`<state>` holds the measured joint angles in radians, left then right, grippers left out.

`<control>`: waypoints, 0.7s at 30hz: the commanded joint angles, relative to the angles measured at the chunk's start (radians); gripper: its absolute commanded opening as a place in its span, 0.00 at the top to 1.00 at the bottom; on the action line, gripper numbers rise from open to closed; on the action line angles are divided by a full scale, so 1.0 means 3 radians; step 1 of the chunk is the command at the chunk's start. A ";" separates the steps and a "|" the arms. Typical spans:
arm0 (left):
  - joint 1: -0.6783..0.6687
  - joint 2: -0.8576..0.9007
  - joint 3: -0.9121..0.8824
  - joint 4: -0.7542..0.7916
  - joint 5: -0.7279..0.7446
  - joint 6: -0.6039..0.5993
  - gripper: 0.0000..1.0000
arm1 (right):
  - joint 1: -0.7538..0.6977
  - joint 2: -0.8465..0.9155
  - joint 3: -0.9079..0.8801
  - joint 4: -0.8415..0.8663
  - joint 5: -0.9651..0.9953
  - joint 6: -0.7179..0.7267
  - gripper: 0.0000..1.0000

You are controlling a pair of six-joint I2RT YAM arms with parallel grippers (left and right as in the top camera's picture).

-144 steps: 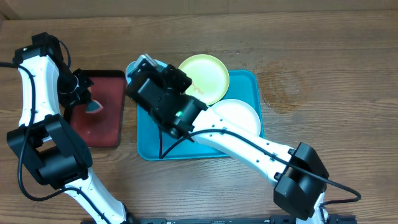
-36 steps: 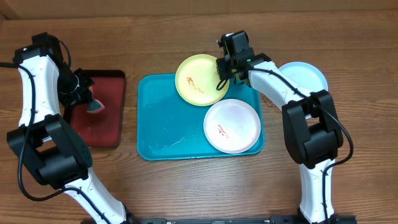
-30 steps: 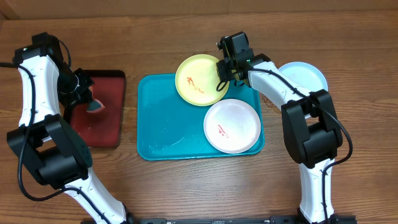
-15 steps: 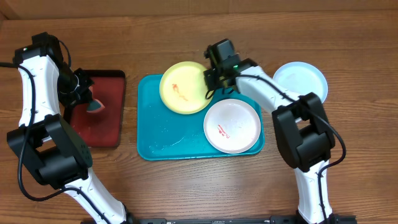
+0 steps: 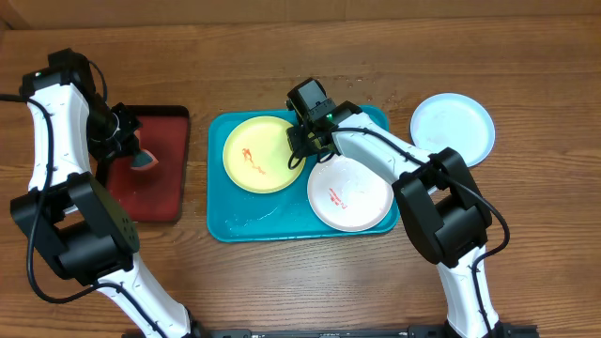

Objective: Clean dirty plates on tray and stack at the side
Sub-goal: 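Reach the right gripper to the yellow plate and grip its rim, then dip the sponge in the black tray's soapy water with the left gripper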

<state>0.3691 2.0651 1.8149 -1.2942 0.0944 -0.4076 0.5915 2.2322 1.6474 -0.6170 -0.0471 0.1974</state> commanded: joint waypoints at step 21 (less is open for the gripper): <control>-0.0594 -0.0020 0.0006 0.0223 0.0477 0.0459 0.96 | 0.0014 0.0089 -0.0024 -0.0093 -0.0031 0.0656 0.96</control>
<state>0.2470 2.0651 1.8149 -1.2442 0.2111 -0.2874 0.5911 2.2383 1.6485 -0.6163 -0.0551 0.3210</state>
